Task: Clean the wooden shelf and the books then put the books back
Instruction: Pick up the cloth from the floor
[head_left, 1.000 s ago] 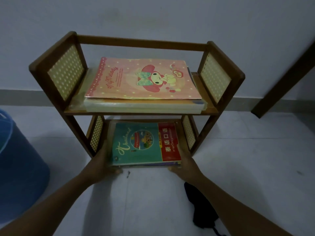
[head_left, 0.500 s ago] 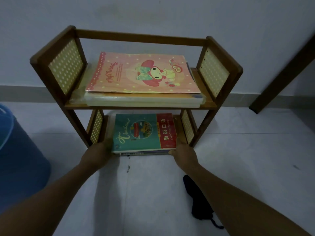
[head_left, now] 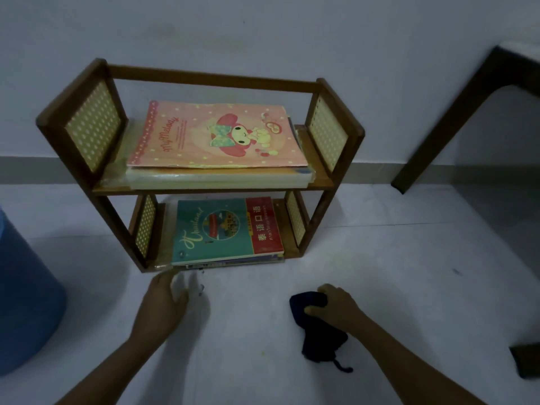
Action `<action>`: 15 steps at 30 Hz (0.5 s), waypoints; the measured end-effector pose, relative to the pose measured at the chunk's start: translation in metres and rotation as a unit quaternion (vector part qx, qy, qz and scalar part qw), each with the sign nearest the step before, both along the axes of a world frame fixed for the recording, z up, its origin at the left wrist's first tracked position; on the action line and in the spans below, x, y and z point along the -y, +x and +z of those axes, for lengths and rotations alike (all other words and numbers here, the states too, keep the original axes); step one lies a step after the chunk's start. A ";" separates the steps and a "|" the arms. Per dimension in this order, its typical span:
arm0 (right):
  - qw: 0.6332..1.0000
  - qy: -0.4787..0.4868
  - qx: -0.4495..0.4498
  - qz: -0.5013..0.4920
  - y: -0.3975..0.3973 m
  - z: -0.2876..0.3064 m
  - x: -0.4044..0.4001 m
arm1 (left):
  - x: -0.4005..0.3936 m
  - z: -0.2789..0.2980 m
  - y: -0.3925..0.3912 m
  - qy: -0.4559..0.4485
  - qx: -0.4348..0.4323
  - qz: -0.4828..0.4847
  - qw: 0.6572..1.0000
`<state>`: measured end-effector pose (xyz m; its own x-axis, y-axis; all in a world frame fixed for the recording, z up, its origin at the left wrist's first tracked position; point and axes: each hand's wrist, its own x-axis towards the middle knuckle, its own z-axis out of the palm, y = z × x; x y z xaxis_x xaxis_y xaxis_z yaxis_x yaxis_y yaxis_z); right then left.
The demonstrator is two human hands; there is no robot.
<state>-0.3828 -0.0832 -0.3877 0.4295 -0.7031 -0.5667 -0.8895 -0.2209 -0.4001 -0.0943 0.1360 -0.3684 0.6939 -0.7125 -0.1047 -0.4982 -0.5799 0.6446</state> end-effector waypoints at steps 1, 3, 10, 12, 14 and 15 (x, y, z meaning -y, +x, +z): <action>0.999 0.014 0.020 -0.036 0.002 0.003 -0.003 | 0.000 0.003 -0.007 0.004 -0.006 -0.014 1.000; 0.997 0.014 0.055 -0.060 0.006 0.014 -0.007 | -0.001 0.016 -0.020 0.000 -0.019 -0.045 0.999; 0.983 0.038 0.179 0.028 0.019 0.085 -0.027 | 0.002 0.086 -0.039 -0.001 -0.086 -0.202 0.976; 0.973 0.041 0.220 0.063 0.033 0.120 -0.038 | 0.008 0.115 -0.048 -0.037 -0.091 -0.227 0.969; 0.956 0.055 0.257 0.131 0.057 0.162 -0.050 | 0.014 0.149 -0.056 -0.078 -0.098 -0.246 0.961; 0.947 0.062 0.267 0.168 0.073 0.183 -0.056 | 0.017 0.164 -0.056 -0.085 -0.106 -0.260 0.956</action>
<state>-0.3099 -0.0269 -0.2046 0.8657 -0.4183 -0.2750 -0.4408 -0.3764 -0.8149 -0.1506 0.1194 -0.2048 0.2173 -0.9745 -0.0560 -0.5388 -0.1676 0.8256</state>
